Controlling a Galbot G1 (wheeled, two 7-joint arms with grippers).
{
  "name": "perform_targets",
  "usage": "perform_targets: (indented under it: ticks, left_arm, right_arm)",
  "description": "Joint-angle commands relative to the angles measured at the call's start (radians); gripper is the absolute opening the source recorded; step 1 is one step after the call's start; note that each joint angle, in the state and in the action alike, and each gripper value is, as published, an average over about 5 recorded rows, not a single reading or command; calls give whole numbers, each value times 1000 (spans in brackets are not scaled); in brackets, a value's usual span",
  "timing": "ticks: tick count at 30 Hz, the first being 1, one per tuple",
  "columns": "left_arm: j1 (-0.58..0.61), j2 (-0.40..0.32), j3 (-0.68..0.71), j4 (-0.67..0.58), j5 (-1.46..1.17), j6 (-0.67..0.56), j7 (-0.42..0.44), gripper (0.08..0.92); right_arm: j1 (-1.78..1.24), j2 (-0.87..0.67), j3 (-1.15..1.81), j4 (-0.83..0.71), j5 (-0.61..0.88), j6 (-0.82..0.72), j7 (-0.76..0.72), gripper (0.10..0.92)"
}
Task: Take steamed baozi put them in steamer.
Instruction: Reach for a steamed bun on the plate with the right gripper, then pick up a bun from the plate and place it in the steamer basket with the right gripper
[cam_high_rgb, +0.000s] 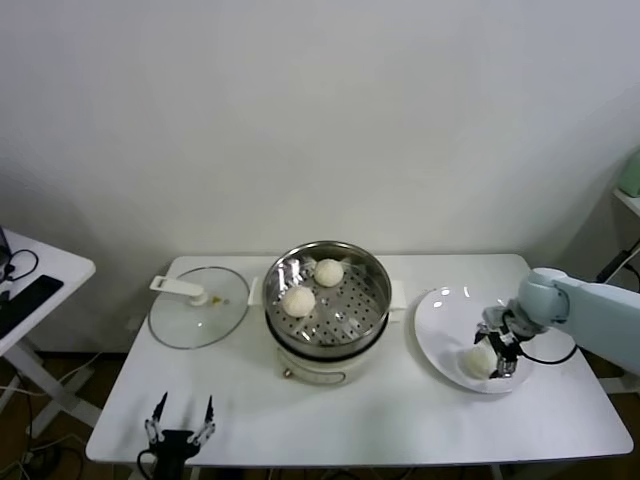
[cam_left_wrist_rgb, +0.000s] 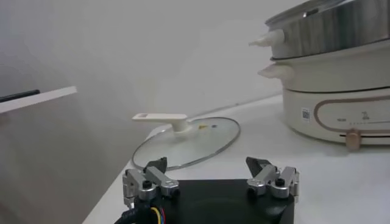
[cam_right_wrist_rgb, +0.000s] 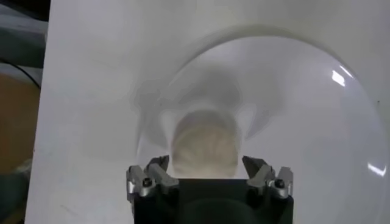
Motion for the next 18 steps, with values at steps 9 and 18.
perform_targets:
  ticks: [9,18]
  left_arm:
    - [7,-8,-4,-6,2,-1,-3,823]
    - [7,-6,-15,-5,2,-2,-6,823]
  right_arm:
    - [381,24,-227,46,85,135,-91,615]
    - [806,204,-340,91,169,395,-179,648]
